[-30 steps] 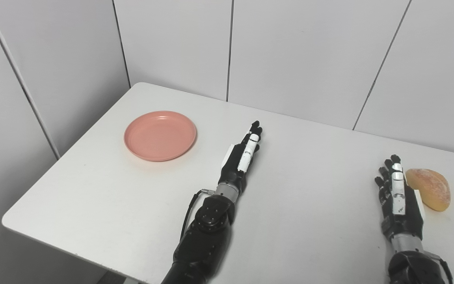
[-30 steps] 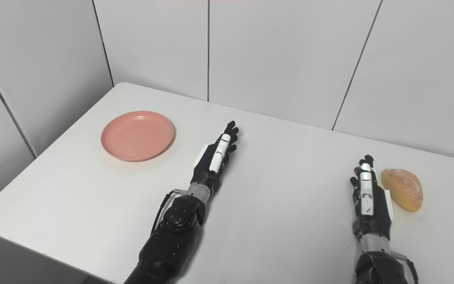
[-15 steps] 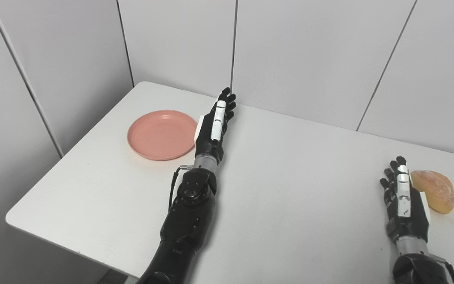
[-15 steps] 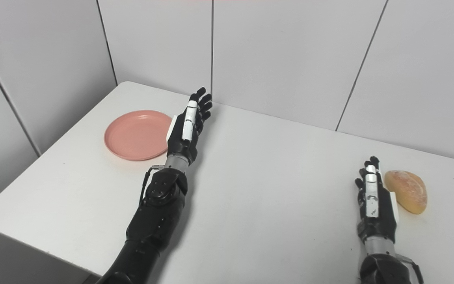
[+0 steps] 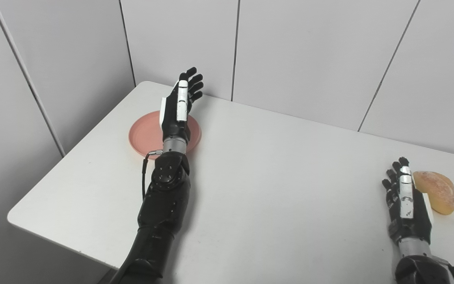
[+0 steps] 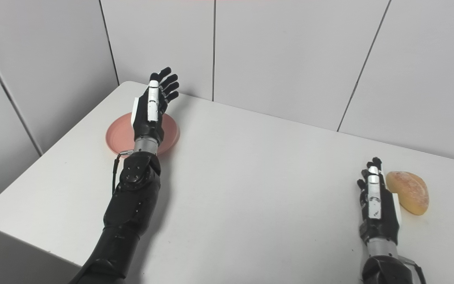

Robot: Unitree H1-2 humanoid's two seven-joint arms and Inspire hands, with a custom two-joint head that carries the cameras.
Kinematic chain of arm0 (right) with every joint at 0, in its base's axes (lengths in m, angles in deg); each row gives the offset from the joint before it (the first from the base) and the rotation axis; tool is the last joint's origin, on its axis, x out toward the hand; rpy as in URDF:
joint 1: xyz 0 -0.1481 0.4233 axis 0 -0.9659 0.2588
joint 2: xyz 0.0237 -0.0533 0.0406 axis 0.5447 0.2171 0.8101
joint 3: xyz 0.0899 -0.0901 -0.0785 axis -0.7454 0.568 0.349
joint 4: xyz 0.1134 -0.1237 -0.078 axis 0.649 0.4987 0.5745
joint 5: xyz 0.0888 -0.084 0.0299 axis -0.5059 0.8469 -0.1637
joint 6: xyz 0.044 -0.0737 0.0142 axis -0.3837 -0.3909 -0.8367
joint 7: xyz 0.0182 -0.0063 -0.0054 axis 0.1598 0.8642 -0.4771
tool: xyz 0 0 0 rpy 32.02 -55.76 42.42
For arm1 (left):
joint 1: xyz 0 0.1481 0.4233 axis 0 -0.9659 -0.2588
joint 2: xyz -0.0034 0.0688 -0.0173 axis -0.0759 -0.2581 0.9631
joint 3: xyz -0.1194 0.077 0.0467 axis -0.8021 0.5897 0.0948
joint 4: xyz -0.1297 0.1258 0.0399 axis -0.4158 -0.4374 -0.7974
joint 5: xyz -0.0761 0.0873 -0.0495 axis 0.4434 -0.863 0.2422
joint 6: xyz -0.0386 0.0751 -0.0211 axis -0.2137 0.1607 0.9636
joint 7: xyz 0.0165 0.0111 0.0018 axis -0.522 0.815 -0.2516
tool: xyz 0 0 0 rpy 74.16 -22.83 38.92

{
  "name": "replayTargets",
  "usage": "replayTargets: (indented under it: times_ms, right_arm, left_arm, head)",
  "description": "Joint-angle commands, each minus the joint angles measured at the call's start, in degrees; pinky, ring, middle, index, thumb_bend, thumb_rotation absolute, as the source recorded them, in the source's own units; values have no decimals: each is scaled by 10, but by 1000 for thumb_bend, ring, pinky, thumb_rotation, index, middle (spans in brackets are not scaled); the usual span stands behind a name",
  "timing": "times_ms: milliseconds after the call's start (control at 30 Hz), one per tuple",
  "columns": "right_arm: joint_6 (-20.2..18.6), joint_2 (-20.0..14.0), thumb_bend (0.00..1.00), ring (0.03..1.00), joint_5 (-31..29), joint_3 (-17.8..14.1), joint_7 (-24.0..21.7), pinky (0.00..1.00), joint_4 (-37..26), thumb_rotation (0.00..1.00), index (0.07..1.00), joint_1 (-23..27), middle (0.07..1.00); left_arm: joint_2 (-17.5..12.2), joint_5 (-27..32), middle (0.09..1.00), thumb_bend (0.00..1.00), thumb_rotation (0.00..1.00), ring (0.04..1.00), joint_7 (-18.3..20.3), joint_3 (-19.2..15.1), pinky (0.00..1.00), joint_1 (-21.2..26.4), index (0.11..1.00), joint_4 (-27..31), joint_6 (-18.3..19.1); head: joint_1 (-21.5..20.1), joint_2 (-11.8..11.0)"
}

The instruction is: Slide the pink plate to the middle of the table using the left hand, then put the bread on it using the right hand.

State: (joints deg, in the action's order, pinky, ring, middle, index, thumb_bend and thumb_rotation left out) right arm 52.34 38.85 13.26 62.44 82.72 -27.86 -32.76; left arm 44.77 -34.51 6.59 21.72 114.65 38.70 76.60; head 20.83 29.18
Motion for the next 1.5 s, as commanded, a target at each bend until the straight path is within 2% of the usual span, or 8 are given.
replayTargets:
  times_ms: [0,233,433,733,1000,1200,1467]
  right_arm:
    - [14,-4,738,1000,-7,-3,-6,1000,-8,914,1000,5,1000]
    - [16,-7,754,1000,-11,-3,-11,1000,-6,908,1000,5,1000]
    - [10,-9,761,1000,-17,-3,-15,1000,-8,890,1000,5,1000]
    - [3,-8,748,1000,-20,-3,-13,1000,-17,890,1000,3,1000]
    - [-1,-10,766,1000,-23,-2,-16,1000,-19,886,1000,4,1000]
    - [1,-10,750,1000,-23,-1,-18,1000,-22,903,1000,3,1000]
    - [3,-7,730,1000,-30,-4,-21,1000,-25,907,1000,2,1000]
  left_arm:
    - [-18,-18,769,576,1000,784,-20,-5,769,32,759,25,-14]
    - [-50,-58,740,542,1000,750,-62,-16,737,23,728,30,-15]
    - [-69,-75,726,520,1000,738,-93,-30,758,18,721,19,-5]
    - [-97,-81,752,517,1000,768,-120,-48,792,8,746,-31,-9]
    - [-117,-73,780,518,1000,793,-128,-56,810,4,763,-93,-18]
    - [-120,-63,782,506,1000,790,-121,-57,810,6,767,-134,-30]
    - [-117,-43,794,524,1000,808,-107,-55,819,11,775,-178,-28]
  head:
    - [1,0]
    - [4,0]
    - [5,0]
    - [6,2]
    - [6,1]
    - [7,2]
    - [7,2]
